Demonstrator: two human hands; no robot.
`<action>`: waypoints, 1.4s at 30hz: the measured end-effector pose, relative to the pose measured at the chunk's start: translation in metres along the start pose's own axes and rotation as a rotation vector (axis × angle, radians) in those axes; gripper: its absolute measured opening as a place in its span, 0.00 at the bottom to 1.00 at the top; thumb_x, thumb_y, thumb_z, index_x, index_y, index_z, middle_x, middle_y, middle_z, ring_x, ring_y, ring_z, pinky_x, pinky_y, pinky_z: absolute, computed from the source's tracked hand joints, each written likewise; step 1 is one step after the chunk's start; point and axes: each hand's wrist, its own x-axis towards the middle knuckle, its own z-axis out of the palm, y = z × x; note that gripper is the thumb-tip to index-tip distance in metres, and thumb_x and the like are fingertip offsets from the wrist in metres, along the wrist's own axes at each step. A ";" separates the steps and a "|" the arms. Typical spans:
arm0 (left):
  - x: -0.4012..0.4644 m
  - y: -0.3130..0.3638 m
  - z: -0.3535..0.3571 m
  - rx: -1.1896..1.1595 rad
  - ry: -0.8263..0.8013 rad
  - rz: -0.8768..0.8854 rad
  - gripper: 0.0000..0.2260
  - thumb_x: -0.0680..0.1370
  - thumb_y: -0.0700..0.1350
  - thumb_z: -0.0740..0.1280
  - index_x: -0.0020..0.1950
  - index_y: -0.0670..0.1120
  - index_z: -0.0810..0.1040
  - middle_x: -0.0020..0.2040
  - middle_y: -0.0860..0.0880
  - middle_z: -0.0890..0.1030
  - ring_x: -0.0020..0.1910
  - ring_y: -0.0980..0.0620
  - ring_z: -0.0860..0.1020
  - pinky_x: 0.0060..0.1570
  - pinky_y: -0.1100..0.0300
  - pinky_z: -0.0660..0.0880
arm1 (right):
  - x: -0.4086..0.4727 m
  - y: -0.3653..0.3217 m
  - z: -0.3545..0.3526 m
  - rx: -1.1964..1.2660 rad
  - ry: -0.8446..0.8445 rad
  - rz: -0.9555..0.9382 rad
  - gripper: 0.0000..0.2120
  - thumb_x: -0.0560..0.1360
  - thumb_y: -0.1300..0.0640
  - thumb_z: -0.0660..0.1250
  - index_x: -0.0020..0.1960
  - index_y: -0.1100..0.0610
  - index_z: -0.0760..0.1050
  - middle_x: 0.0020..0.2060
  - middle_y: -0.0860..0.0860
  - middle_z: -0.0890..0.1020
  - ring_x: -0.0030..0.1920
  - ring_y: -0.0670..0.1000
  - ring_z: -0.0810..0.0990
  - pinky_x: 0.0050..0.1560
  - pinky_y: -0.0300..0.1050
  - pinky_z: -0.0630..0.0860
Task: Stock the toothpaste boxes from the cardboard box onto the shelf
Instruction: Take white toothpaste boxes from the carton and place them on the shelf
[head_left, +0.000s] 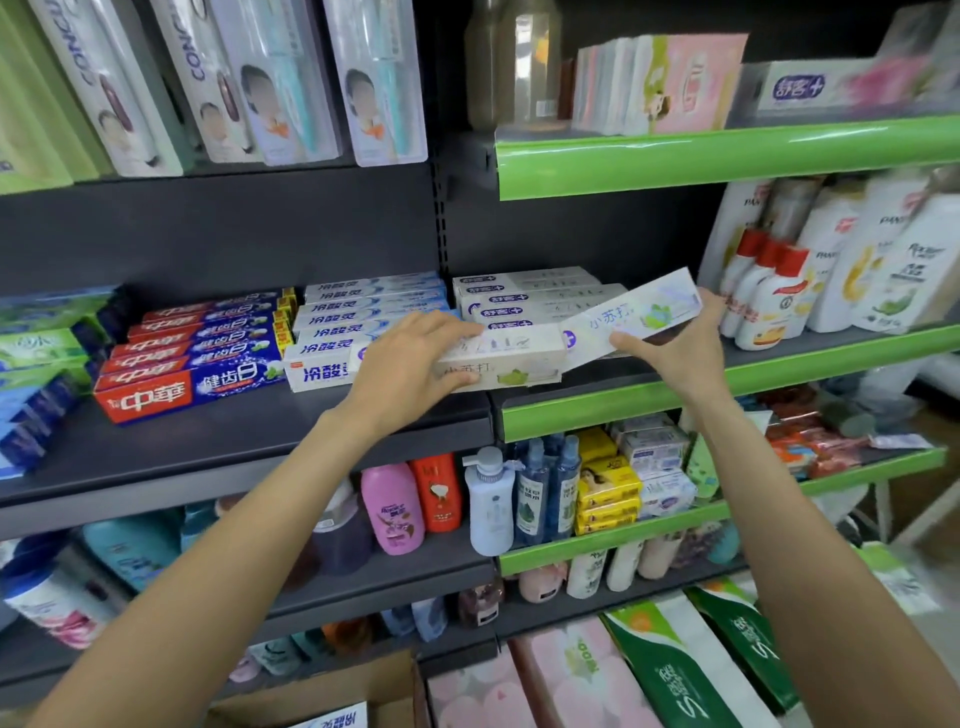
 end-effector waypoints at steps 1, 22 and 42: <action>0.004 0.003 0.001 0.010 -0.004 0.006 0.22 0.74 0.54 0.69 0.67 0.51 0.73 0.62 0.51 0.76 0.61 0.49 0.71 0.56 0.55 0.68 | 0.002 0.000 0.004 -0.129 -0.016 -0.006 0.47 0.59 0.47 0.80 0.68 0.61 0.59 0.63 0.56 0.71 0.64 0.54 0.70 0.61 0.43 0.67; 0.109 0.049 0.077 0.190 0.102 0.055 0.19 0.68 0.49 0.73 0.58 0.49 0.80 0.54 0.50 0.83 0.51 0.48 0.81 0.54 0.52 0.74 | 0.017 -0.009 0.019 -0.613 -0.002 -0.460 0.19 0.76 0.53 0.65 0.66 0.53 0.70 0.67 0.55 0.69 0.58 0.59 0.73 0.49 0.51 0.73; -0.060 0.013 0.013 -0.597 0.342 -0.391 0.08 0.78 0.44 0.64 0.57 0.51 0.77 0.50 0.55 0.82 0.51 0.59 0.79 0.55 0.62 0.74 | -0.146 -0.013 0.075 -0.243 -0.143 -0.793 0.12 0.77 0.58 0.60 0.57 0.59 0.78 0.49 0.54 0.81 0.50 0.55 0.76 0.52 0.48 0.71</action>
